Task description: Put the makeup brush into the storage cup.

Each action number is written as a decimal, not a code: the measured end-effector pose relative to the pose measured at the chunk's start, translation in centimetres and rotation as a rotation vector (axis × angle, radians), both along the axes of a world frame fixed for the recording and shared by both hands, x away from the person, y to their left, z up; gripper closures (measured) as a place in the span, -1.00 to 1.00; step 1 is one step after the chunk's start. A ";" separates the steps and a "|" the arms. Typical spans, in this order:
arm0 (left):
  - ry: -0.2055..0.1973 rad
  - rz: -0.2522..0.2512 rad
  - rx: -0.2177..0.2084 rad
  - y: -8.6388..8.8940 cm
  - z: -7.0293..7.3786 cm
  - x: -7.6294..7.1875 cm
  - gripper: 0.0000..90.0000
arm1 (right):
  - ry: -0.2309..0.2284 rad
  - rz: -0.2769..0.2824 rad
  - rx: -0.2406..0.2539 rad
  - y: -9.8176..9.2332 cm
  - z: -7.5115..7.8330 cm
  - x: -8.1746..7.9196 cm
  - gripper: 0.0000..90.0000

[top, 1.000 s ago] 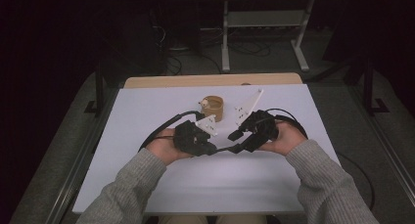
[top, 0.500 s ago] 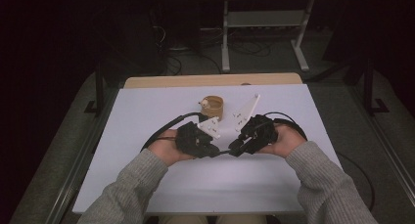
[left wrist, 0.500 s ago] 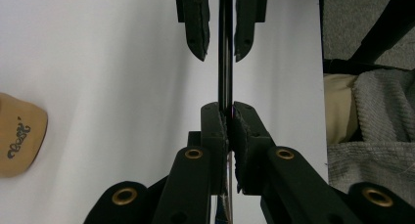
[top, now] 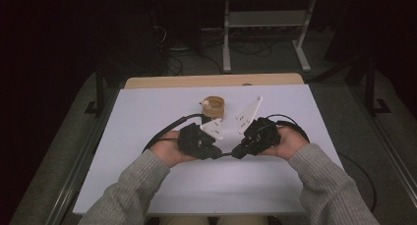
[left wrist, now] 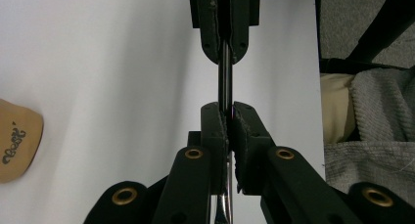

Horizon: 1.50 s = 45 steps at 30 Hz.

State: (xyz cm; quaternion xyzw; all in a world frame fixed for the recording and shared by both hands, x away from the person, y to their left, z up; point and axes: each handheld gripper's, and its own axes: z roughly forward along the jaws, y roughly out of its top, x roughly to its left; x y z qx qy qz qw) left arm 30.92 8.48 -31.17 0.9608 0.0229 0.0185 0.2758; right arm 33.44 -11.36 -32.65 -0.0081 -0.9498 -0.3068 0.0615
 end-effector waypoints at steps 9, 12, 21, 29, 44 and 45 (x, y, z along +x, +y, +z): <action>0.024 0.005 -0.012 0.0 -0.2 0.3 0.83 | -0.012 -0.003 0.006 -0.3 0.0 -0.2 0.84; 0.031 0.018 -0.015 0.2 -0.3 0.3 0.64 | -0.026 -0.017 0.013 -0.8 -0.1 -0.2 0.84; 0.044 0.036 -0.020 1.3 -0.5 0.6 0.53 | -0.038 -0.046 0.050 -2.3 0.0 -0.5 0.84; 0.047 0.039 -0.022 1.4 -0.5 0.6 0.53 | -0.053 -0.044 0.064 -2.4 0.2 -0.8 0.84; 0.062 0.000 0.001 1.2 -0.6 0.6 0.82 | -0.069 -0.024 0.071 -2.1 0.1 -1.1 0.84; 0.062 0.000 0.001 1.2 -0.6 0.6 0.82 | -0.069 -0.021 0.066 -2.1 0.1 -1.2 0.84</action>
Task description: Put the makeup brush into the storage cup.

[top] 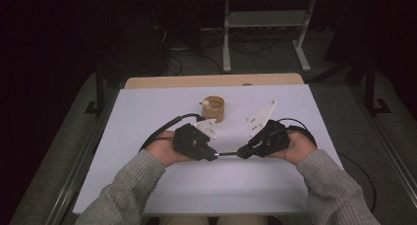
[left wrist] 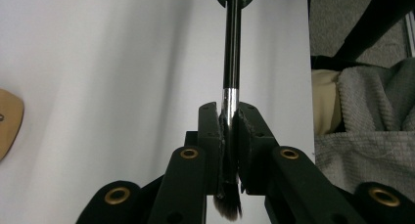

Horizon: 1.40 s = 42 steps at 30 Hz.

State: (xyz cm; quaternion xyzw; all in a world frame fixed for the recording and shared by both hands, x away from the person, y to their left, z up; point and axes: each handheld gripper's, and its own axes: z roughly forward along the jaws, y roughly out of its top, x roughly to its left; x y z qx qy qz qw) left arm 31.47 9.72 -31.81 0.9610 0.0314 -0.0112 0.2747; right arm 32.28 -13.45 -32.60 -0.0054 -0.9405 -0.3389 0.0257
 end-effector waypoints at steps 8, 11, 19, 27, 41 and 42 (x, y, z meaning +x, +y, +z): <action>0.006 -0.007 0.041 -0.2 -0.3 0.0 0.85 | -0.010 -0.010 -0.024 1.0 -0.2 -0.1 0.70; 0.002 -0.018 0.052 -0.4 -0.3 -0.1 0.85 | -0.027 0.005 -0.038 1.5 -0.2 -0.3 0.69; -0.003 -0.024 0.060 -0.7 -0.2 -0.3 0.85 | -0.045 0.024 -0.069 2.9 -0.2 -0.7 0.82; -0.004 -0.021 0.050 -0.7 -0.1 -0.2 0.82 | -0.030 0.008 -0.034 2.4 -0.8 -0.6 0.84; 0.005 -0.003 0.030 -0.3 0.0 0.0 0.79 | -0.013 -0.021 0.040 1.2 -2.0 -0.6 0.84; 0.007 -0.004 0.029 -0.3 0.0 0.0 0.79 | -0.013 -0.021 0.040 1.2 -2.0 -0.6 0.84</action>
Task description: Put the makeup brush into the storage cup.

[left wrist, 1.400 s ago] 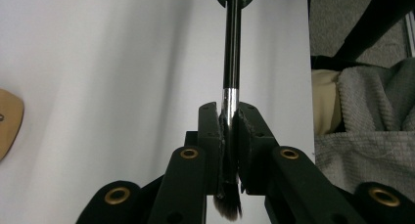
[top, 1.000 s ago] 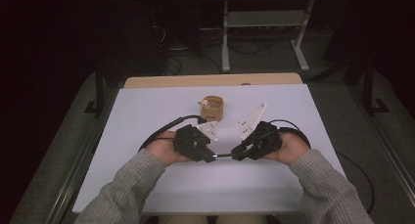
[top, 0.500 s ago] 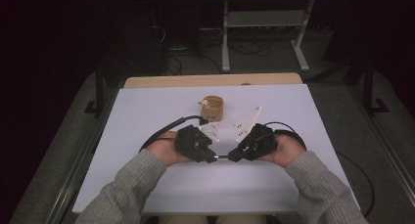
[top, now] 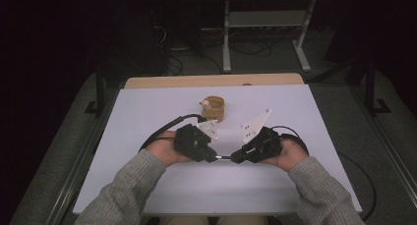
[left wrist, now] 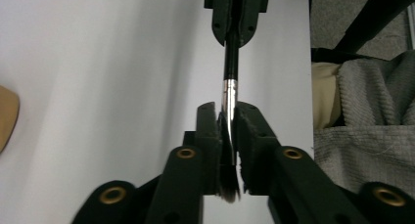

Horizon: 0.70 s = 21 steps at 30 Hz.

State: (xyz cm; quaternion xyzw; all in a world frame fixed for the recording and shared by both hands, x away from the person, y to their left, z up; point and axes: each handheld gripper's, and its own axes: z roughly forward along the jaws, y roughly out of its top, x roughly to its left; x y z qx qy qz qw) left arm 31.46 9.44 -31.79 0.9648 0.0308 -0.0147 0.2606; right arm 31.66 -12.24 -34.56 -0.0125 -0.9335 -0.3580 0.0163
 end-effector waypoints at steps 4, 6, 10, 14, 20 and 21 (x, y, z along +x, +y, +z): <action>0.005 -0.016 0.003 0.0 0.0 0.0 0.84 | -0.004 0.003 0.002 0.0 0.0 -0.1 0.84; 0.004 -0.016 0.012 -0.1 -0.1 -0.1 0.86 | -0.012 -0.004 -0.009 0.2 -0.1 -0.2 0.78; 0.002 -0.003 0.037 -0.2 -0.2 0.0 0.87 | -0.037 -0.033 -0.049 0.8 0.1 -0.2 0.57; 0.006 0.004 0.047 -0.3 -0.3 0.1 0.87 | -0.074 -0.023 -0.084 1.3 0.3 -0.6 0.59; 0.000 -0.004 0.051 -0.7 -0.1 -0.1 0.87 | -0.103 -0.017 -0.130 2.3 0.1 -0.9 0.80; -0.001 -0.010 0.052 -0.7 -0.1 -0.2 0.87 | -0.093 -0.007 -0.127 2.3 0.1 -0.9 0.82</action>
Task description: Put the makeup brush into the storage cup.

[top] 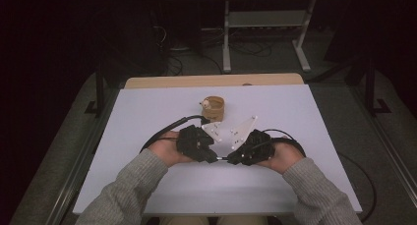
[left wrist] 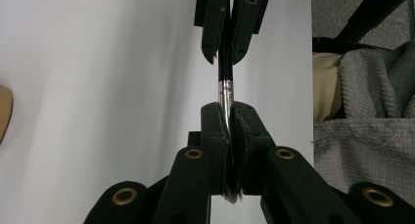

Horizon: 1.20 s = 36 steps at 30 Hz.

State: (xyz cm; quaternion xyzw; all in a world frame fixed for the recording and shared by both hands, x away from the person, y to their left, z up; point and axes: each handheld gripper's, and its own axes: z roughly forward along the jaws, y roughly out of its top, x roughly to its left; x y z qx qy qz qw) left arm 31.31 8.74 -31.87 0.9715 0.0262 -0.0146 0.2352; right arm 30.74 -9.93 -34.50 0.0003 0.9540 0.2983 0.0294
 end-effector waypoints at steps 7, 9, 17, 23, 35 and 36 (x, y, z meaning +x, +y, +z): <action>0.002 0.008 -0.040 0.4 0.2 0.1 0.74 | 0.030 -0.008 0.077 -0.8 -0.5 0.2 0.84; 0.009 0.009 -0.040 0.5 0.3 0.2 0.70 | 0.039 -0.012 0.095 -1.0 -0.7 0.3 0.84; 0.017 -0.004 -0.034 0.5 0.2 0.2 0.83 | 0.067 -0.016 0.173 -1.6 -1.7 0.3 0.84; 0.027 0.001 -0.010 0.3 0.0 0.3 0.87 | 0.031 -0.041 0.135 -1.0 -1.8 0.0 0.49; 0.038 0.041 0.017 0.0 -0.1 0.3 0.88 | -0.071 -0.043 0.083 1.0 -0.7 -0.8 0.64; 0.038 0.041 0.017 0.0 -0.1 0.3 0.88 | -0.071 -0.043 0.083 1.0 -0.7 -0.8 0.64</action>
